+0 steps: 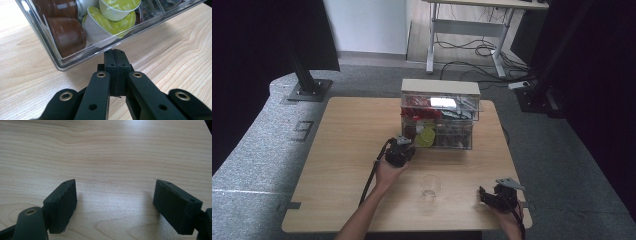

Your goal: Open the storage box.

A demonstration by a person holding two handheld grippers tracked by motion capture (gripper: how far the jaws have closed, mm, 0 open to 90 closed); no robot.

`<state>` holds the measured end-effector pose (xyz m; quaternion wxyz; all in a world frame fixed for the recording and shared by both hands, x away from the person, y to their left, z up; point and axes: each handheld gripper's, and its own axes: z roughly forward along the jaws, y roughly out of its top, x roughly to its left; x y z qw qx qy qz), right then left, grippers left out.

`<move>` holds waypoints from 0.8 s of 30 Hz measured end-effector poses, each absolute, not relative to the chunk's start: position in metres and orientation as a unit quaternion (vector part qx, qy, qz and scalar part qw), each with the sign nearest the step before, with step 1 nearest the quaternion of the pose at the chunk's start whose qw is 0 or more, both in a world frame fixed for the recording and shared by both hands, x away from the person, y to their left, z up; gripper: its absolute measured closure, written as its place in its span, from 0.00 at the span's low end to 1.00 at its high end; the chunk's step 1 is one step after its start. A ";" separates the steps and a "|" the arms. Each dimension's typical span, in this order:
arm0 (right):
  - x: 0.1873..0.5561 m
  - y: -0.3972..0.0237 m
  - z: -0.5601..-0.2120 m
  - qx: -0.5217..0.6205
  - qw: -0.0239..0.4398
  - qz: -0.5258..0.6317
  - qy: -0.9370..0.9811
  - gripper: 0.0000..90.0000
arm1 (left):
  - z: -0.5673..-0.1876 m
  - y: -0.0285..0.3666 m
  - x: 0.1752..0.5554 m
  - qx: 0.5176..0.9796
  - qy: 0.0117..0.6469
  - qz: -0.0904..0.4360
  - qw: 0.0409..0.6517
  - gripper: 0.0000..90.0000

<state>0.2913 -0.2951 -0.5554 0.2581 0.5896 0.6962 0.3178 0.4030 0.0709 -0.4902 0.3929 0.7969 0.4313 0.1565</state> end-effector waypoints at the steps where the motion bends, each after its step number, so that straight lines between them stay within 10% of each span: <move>1: 0.291 -0.295 -0.555 0.590 0.258 0.318 0.696 0.21 | -0.489 0.072 0.403 0.792 0.433 0.160 0.400 1.00; 24: 0.292 -0.296 -0.555 0.591 0.258 0.317 0.696 0.21 | -0.461 0.082 0.407 0.779 0.435 0.170 0.418 1.00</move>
